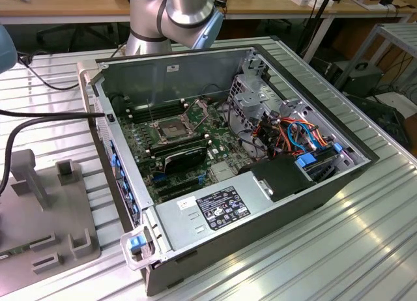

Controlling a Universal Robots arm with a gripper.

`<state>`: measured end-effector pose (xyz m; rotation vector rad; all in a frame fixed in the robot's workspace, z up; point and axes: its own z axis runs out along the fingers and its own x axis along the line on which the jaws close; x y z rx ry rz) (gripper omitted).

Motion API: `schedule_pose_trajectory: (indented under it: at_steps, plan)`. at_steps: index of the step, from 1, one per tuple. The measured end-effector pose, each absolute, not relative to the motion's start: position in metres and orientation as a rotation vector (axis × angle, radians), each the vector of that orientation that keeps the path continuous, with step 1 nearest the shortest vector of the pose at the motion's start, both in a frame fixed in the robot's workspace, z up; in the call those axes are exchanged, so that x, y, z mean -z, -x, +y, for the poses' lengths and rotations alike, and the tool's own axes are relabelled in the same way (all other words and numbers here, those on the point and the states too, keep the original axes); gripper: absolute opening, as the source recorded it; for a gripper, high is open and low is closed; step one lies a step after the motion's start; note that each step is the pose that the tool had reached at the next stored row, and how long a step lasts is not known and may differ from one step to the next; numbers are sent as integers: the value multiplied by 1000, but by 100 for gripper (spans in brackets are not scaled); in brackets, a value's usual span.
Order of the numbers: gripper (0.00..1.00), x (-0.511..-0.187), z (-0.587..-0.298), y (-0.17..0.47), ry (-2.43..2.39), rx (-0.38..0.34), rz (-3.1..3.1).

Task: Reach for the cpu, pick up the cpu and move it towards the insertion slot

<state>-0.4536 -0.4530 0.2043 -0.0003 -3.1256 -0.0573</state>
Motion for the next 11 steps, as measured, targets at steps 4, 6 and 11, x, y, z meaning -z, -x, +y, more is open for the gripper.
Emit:
schedule_pose_trajectory:
  at_steps: [4,6,11]
  plan:
    - [55,-209,-453,454,0,57,-3126]
    - [55,-210,-453,454,0,58,-3126]
    - [55,-210,-453,454,0,58,-3126]
